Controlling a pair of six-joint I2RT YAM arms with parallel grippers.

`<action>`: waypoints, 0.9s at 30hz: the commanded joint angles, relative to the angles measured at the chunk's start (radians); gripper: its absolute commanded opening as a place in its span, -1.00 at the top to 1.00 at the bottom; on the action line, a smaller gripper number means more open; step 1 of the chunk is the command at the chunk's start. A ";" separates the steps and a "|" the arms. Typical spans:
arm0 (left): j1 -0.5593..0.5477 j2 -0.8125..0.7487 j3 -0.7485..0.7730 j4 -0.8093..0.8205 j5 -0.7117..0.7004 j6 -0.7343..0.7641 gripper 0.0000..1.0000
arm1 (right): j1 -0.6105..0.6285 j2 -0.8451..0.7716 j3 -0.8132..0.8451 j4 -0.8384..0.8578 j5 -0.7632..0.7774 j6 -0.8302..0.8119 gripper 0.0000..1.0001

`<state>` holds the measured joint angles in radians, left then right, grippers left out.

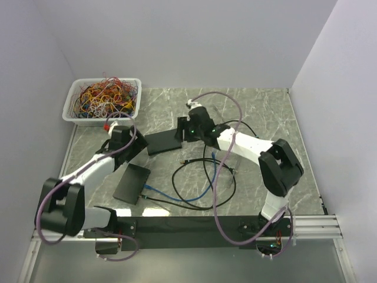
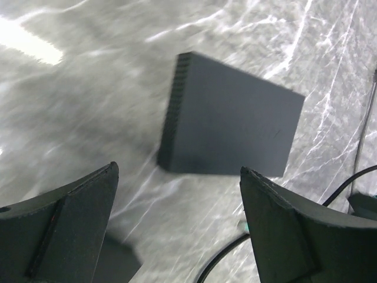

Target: Insert the plug into the switch port

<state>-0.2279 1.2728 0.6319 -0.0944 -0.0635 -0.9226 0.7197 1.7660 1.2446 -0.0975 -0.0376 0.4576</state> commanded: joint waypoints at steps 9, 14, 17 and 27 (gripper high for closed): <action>-0.027 0.235 0.158 0.148 0.040 0.048 -0.80 | -0.097 0.266 0.226 -0.104 -0.139 0.026 -0.30; -0.050 0.275 0.170 0.165 0.054 0.047 -0.79 | -0.095 0.338 0.282 -0.100 -0.191 0.039 -0.29; -0.074 0.284 0.160 0.176 0.054 0.036 -0.79 | -0.095 0.378 0.320 -0.103 -0.217 0.039 -0.27; -0.175 0.195 0.054 0.217 0.068 -0.035 -0.79 | -0.051 0.504 0.447 -0.113 -0.308 0.012 -0.22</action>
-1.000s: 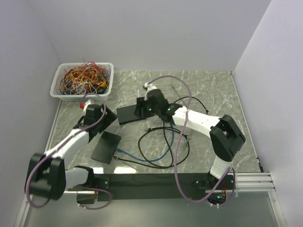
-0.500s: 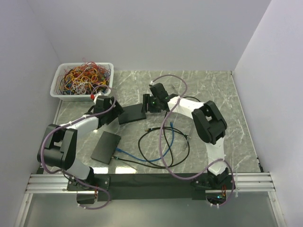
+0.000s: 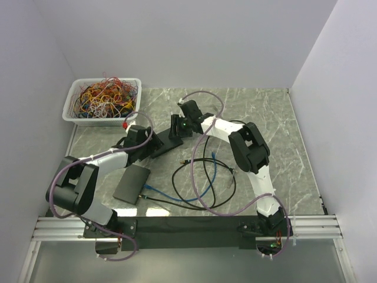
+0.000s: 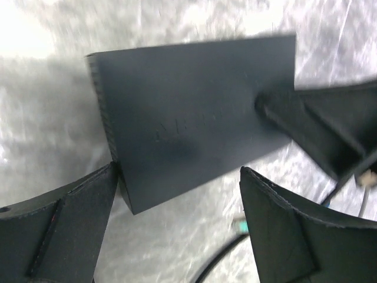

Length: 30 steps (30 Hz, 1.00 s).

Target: Insert the plug into the switch port

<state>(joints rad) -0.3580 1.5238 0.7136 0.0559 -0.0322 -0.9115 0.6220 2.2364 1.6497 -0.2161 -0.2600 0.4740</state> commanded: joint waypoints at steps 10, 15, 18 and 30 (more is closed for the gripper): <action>-0.093 -0.160 -0.112 0.041 0.006 -0.078 -0.79 | 0.113 0.077 0.084 0.067 -0.174 -0.028 -0.23; -0.093 -0.178 -0.120 0.018 -0.014 -0.070 -0.79 | 0.117 0.066 0.082 0.104 -0.180 -0.054 -0.25; -0.093 -0.188 -0.120 0.006 -0.023 -0.066 -0.79 | 0.114 -0.004 0.044 0.112 -0.083 -0.090 -0.29; -0.093 -0.246 -0.095 -0.050 -0.063 -0.044 -0.79 | 0.105 -0.351 -0.129 0.064 0.203 -0.201 -0.42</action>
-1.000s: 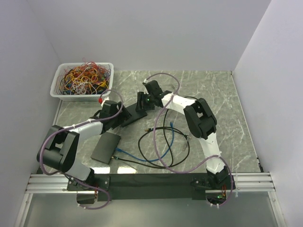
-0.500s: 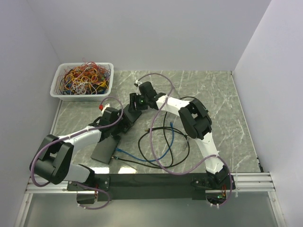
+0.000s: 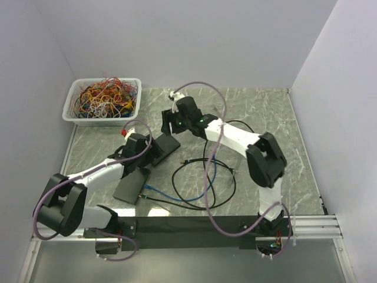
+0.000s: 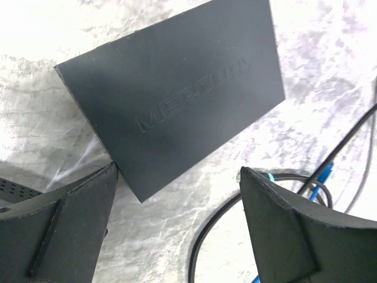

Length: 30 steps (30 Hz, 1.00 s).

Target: Insert the plug into the switch port

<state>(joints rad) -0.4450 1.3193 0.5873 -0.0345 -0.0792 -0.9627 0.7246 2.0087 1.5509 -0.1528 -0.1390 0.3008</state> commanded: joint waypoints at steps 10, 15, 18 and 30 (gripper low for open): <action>-0.040 -0.103 0.058 -0.013 -0.036 0.024 -0.76 | -0.025 -0.199 -0.213 -0.079 0.168 0.053 -0.43; -0.099 -0.086 0.114 -0.056 -0.042 0.041 -0.73 | -0.047 -0.249 -0.368 -0.027 0.082 0.109 -0.40; -0.136 -0.055 0.140 -0.053 -0.036 0.041 -0.72 | -0.047 -0.321 -0.467 0.013 0.098 0.138 -0.40; -0.230 0.124 0.111 0.142 0.004 -0.113 -0.55 | -0.073 -0.619 -0.687 -0.001 0.248 0.238 -0.44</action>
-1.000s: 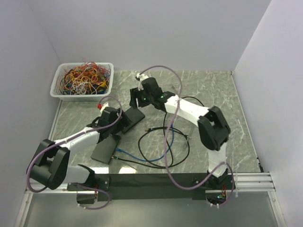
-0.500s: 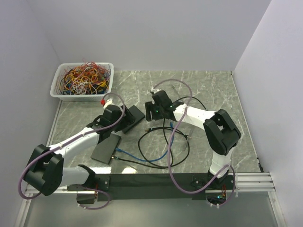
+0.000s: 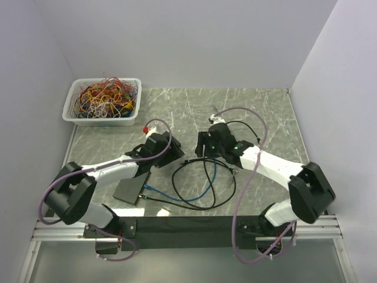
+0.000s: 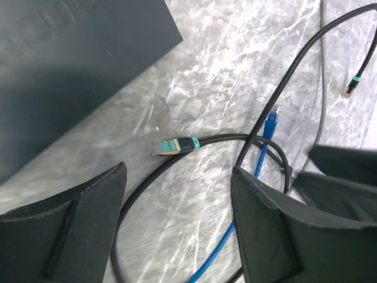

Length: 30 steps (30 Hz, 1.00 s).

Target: Insert the plug into the switch port

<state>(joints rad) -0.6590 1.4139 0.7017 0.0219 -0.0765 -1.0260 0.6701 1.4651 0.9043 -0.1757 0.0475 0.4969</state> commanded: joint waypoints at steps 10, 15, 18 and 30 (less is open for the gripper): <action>-0.031 0.207 0.004 0.202 0.032 -0.127 -0.47 | -0.024 -0.176 -0.136 0.033 0.029 0.026 -0.45; -0.039 0.232 -0.008 0.240 0.043 -0.155 -0.47 | -0.027 -0.172 -0.145 0.048 0.020 0.019 -0.45; -0.042 0.229 -0.022 0.254 0.056 -0.174 -0.47 | -0.029 -0.163 -0.143 0.053 0.015 0.017 -0.46; -0.079 0.178 -0.047 0.210 0.058 -0.215 -0.47 | -0.035 -0.154 -0.151 0.071 -0.015 0.019 -0.46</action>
<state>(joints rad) -0.7269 1.6268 0.6800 0.2695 -0.0299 -1.2175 0.6468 1.3239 0.7609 -0.1417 0.0387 0.5095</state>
